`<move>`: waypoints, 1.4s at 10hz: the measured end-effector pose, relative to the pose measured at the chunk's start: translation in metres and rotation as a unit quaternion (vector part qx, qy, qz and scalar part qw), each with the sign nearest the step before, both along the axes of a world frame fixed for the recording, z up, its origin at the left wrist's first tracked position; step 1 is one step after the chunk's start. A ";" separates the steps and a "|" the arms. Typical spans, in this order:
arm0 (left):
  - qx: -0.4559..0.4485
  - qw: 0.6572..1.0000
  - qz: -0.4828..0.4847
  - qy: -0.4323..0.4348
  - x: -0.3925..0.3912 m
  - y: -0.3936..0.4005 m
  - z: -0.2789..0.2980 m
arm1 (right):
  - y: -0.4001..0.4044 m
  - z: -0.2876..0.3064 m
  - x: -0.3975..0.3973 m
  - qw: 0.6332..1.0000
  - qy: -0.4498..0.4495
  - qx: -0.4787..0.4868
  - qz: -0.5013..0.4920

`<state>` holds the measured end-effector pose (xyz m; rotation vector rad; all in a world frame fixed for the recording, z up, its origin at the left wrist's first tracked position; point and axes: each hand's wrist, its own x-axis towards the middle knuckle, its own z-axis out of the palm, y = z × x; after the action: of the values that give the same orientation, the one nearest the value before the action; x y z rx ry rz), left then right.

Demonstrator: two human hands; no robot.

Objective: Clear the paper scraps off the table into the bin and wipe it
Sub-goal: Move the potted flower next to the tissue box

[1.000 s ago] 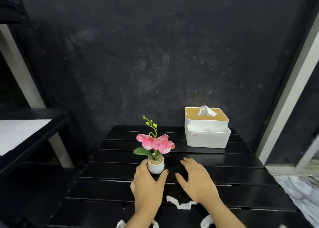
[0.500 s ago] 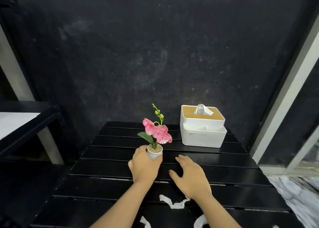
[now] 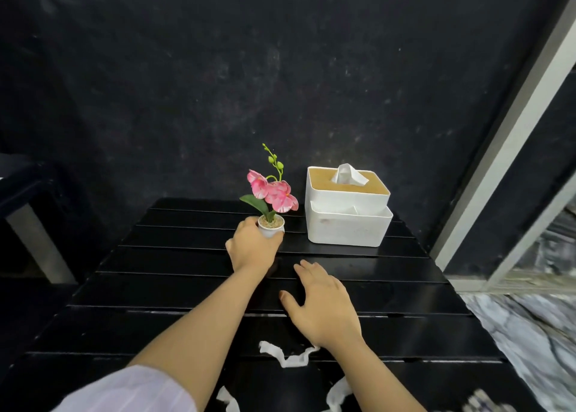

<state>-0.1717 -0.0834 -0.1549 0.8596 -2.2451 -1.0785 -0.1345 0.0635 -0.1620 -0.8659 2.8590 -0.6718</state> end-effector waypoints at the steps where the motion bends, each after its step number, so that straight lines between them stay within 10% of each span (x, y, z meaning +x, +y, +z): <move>1: -0.003 1.000 -0.003 0.005 -0.010 -0.001 -0.001 | 0.000 0.000 -0.001 1.000 0.000 0.004 0.003; 10: 0.009 0.999 -0.032 -0.020 -0.037 -0.005 -0.003 | 0.000 -0.003 -0.002 1.000 0.000 -0.001 0.003; 14: -0.082 0.977 -0.157 -0.116 0.090 -0.016 0.008 | 0.008 0.020 0.012 0.986 -0.125 -0.109 -0.020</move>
<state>-0.0820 -0.0995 -0.1469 0.6006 -2.6912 -0.9457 -0.1222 0.0719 -0.1424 -0.6917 2.6196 -1.0335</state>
